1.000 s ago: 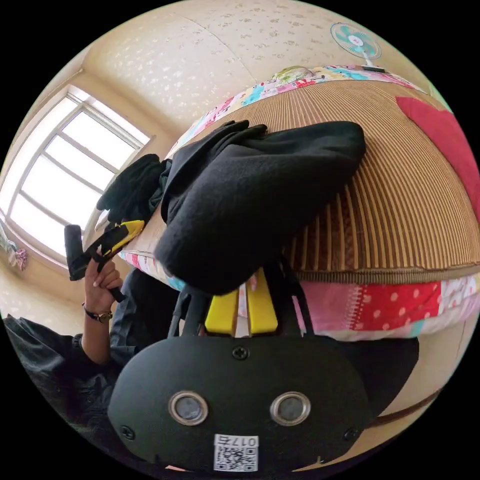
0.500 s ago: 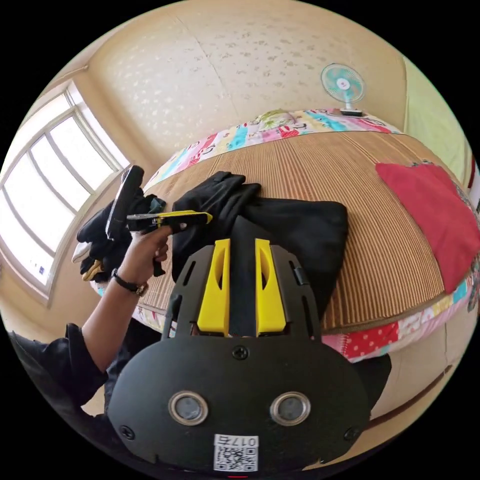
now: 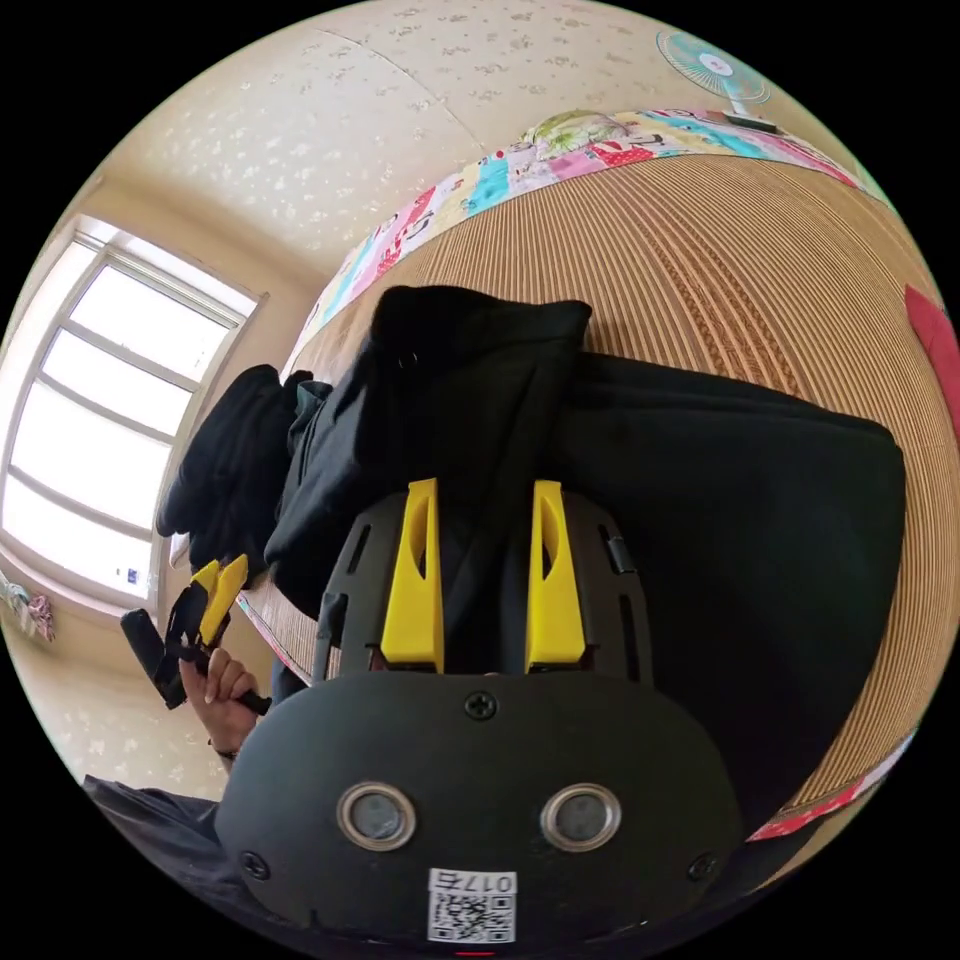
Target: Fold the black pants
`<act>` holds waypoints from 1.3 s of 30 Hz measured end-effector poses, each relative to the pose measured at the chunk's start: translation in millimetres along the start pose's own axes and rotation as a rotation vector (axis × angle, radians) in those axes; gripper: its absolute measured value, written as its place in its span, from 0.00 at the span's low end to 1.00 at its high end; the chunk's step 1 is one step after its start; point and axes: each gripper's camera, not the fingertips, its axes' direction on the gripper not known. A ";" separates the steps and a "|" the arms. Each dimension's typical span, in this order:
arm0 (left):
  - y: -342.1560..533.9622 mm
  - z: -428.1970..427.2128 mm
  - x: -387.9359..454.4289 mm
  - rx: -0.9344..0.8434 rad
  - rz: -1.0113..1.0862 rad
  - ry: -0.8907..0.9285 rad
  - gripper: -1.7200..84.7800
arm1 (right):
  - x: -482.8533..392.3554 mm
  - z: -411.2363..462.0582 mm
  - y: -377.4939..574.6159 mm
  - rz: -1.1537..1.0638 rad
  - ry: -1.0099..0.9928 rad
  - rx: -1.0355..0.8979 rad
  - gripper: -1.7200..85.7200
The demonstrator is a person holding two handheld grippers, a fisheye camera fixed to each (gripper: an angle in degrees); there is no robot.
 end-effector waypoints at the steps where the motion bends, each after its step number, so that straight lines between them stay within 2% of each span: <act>1: -2.3 13.7 17.4 -0.032 0.094 -0.005 0.22 | -2.4 -0.8 0.9 0.009 -0.029 0.023 0.15; 4: -1.5 79.7 48.0 -0.218 0.260 -0.094 0.23 | -4.7 -7.0 6.1 0.039 -0.121 0.064 0.10; 6: 3.5 126.1 47.3 -0.341 0.261 -0.259 0.19 | -5.0 -15.2 9.3 0.059 -0.214 0.061 0.07; 7: 6.9 135.4 39.5 -0.345 0.221 -0.269 0.14 | -7.3 -28.9 13.6 0.052 -0.310 0.079 0.07; 8: 9.2 119.6 28.6 -0.273 0.150 -0.169 0.12 | -12.6 -48.4 19.4 0.046 -0.428 0.109 0.06; 9: 10.2 105.2 22.3 -0.220 0.110 -0.085 0.11 | -17.8 -60.3 22.8 0.038 -0.461 0.127 0.06; 11: 14.5 39.6 4.6 -0.027 0.009 0.259 0.09 | -56.2 -129.3 39.1 -0.093 -0.471 0.242 0.05; 13: 17.9 -5.6 8.4 0.076 -0.018 0.363 0.09 | -90.3 -197.9 54.7 -0.232 -0.460 0.369 0.05; 15: 18.8 -58.5 27.6 0.212 0.048 0.400 0.09 | -121.5 -273.1 70.5 -0.343 -0.485 0.501 0.05; 17: 9.7 -126.8 55.8 0.352 0.141 0.482 0.09 | -167.5 -374.4 95.1 -0.451 -0.415 0.664 0.05; 20: -12.0 -199.5 86.4 0.444 0.214 0.651 0.09 | -223.1 -485.9 140.2 -0.573 -0.327 0.884 0.04; 23: -27.1 -273.3 129.7 0.554 0.333 0.625 0.09 | -269.0 -569.9 182.9 -0.614 -0.189 1.105 0.05; 28: -26.7 -368.2 176.2 0.874 0.383 0.527 0.08 | -314.7 -662.6 210.5 -0.620 -0.231 1.286 0.05; 29: -35.8 -381.7 188.3 0.894 0.415 0.529 0.08 | -328.4 -677.5 212.7 -0.660 -0.234 1.314 0.05; 34: -89.9 -380.3 213.3 0.850 0.423 0.526 0.07 | -383.5 -688.8 174.1 -0.567 -0.032 1.356 0.05; 39: -175.8 -278.6 213.9 0.701 0.348 0.343 0.07 | -380.5 -631.1 35.1 -0.452 0.092 1.207 0.05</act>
